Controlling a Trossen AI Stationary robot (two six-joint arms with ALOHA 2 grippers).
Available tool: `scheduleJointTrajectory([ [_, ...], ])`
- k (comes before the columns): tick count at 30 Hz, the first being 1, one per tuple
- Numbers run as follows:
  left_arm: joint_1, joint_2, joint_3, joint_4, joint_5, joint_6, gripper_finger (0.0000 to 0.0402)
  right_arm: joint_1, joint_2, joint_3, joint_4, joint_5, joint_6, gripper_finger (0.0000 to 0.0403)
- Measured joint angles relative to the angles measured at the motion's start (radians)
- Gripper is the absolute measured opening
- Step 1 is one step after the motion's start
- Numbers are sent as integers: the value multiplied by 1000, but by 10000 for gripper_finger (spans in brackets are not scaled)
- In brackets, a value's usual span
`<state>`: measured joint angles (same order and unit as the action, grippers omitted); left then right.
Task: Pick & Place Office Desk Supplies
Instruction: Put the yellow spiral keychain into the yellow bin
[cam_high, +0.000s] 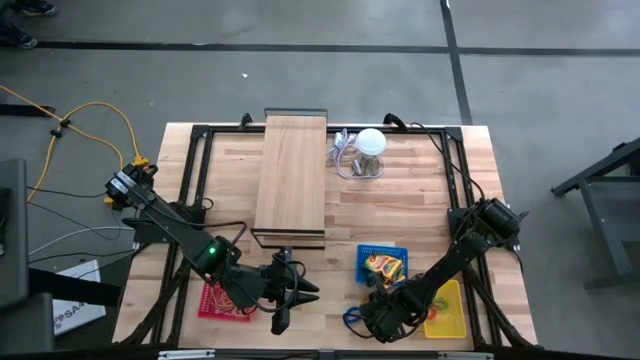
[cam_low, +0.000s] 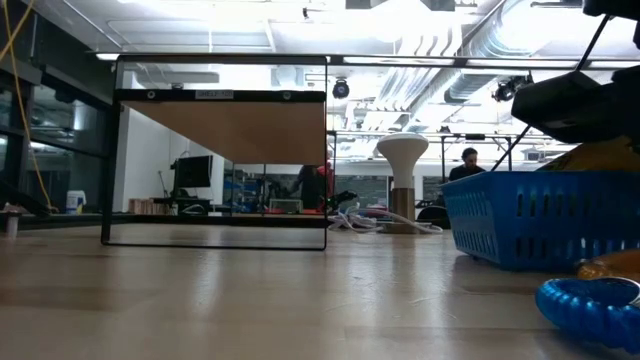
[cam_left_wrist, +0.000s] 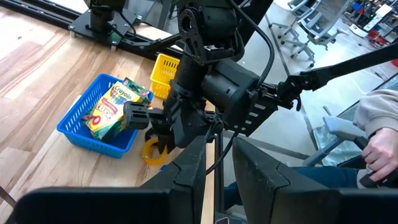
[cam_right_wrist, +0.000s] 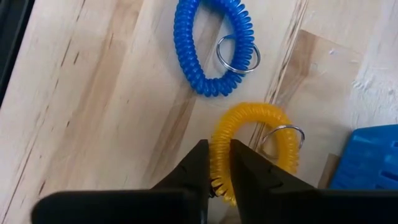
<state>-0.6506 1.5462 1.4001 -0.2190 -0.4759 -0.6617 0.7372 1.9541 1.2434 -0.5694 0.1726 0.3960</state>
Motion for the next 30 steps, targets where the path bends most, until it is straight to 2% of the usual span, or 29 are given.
scheduleJointTrajectory([
  [11, 0, 0, 0, 0, 0, 0, 77, 5, -5, 0, -1, -1, -22, 29],
  [23, 0, 0, 0, 0, 0, 0, 77, 39, -183, 0, 5, 74, -35, 28],
  [30, 0, 0, 0, 0, 0, 0, 77, 49, -220, 0, 6, 88, -35, 28],
])
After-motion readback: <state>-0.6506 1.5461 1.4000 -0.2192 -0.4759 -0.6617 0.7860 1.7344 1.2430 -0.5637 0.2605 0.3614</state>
